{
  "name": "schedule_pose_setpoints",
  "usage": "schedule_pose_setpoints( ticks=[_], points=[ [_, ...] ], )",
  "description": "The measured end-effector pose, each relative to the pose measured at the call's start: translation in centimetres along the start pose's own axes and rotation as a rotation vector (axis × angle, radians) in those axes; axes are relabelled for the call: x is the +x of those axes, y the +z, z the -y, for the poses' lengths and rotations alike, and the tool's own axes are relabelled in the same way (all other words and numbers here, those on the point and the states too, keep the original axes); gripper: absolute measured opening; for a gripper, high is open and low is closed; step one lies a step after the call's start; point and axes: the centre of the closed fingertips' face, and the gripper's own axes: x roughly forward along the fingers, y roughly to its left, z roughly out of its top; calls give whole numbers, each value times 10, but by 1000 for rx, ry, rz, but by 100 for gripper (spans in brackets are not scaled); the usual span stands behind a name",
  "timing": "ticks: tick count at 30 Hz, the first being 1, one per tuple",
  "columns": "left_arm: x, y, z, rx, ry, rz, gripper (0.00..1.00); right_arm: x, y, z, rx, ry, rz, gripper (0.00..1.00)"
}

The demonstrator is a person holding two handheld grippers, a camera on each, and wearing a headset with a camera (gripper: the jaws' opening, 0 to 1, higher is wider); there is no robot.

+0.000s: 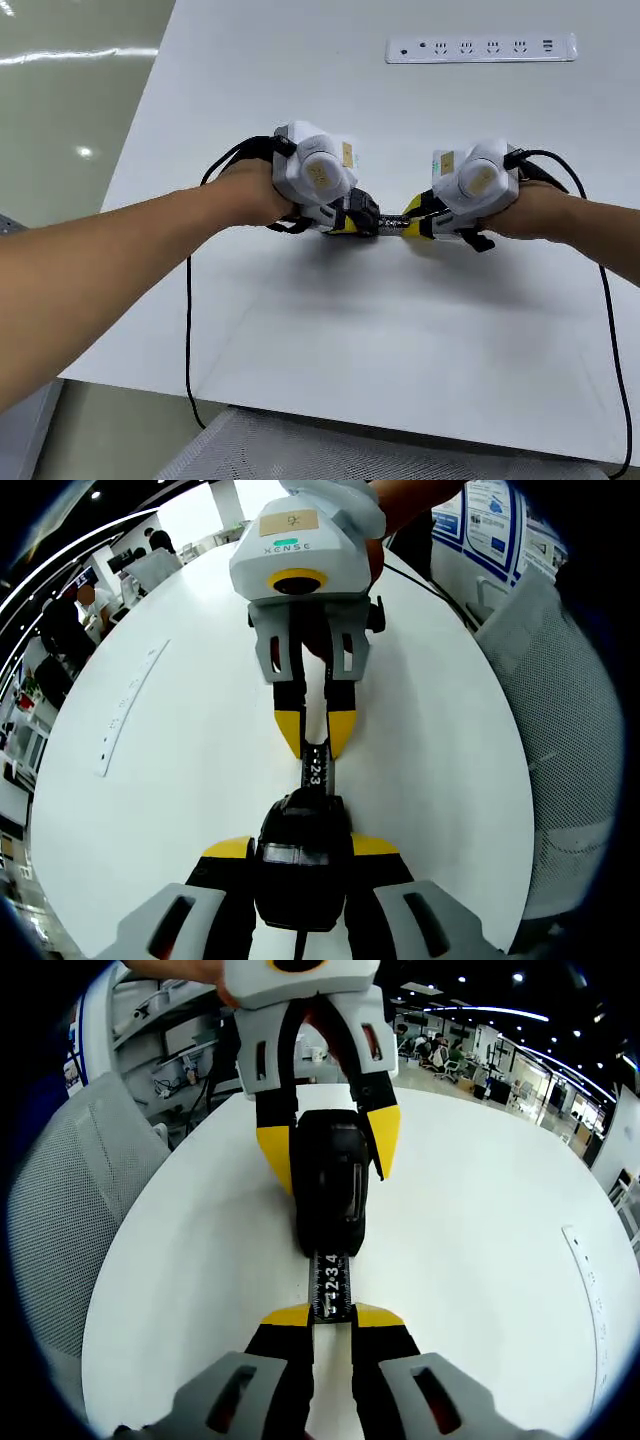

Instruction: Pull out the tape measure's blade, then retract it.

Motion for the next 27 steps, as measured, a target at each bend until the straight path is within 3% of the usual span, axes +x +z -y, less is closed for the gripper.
schedule_pose_setpoints(
  ticks=[27],
  points=[
    [-1, 1, 0, -5, -2, 0, 30, -33, -35, 0, 33, -13, -15, 9]
  ],
)
